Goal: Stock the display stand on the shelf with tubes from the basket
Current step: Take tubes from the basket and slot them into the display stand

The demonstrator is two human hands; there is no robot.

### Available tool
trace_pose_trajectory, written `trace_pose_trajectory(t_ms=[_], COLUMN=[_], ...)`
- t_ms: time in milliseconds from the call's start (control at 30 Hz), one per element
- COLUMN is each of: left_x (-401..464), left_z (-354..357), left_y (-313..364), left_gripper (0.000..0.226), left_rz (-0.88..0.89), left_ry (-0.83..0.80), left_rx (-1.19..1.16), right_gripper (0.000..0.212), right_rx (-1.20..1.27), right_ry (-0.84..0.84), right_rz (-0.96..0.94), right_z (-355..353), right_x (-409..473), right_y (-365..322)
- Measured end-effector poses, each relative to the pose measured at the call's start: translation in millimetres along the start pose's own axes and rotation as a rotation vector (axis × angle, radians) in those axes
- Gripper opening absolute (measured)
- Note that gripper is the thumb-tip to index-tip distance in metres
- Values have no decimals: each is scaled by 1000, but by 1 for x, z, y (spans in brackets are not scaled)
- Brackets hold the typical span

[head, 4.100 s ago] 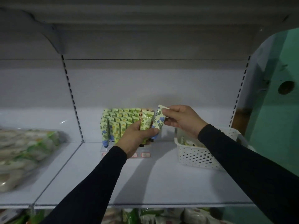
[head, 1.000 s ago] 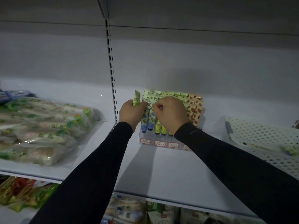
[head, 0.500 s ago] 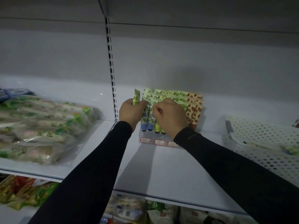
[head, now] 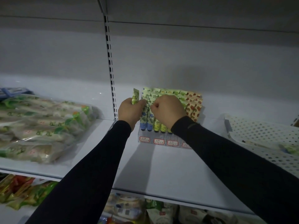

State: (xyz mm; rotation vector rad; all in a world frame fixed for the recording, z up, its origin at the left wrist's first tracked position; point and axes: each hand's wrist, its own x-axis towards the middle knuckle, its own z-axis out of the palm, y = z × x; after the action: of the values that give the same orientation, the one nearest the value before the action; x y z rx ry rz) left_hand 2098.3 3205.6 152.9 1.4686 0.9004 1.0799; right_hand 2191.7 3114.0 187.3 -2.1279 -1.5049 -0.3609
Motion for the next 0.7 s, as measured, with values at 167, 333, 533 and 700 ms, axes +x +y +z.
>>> trace_pose_trajectory(t_ms=[167, 333, 533, 700], left_x=[-1, 0, 1, 3], left_z=[-1, -1, 0, 1], left_y=[0, 0, 0, -1], left_gripper=[19, 18, 17, 19], left_rz=[-3, -7, -10, -4], left_ry=[0, -9, -7, -1], left_rx=[0, -9, -7, 10], right_gripper=[34, 26, 39, 39], right_rx=[-55, -68, -82, -30], right_ry=[-204, -137, -104, -133], right_rz=[17, -49, -44, -2], right_z=[-18, -20, -14, -13], right_x=[20, 21, 22, 23], right_y=[-7, -5, -2, -1])
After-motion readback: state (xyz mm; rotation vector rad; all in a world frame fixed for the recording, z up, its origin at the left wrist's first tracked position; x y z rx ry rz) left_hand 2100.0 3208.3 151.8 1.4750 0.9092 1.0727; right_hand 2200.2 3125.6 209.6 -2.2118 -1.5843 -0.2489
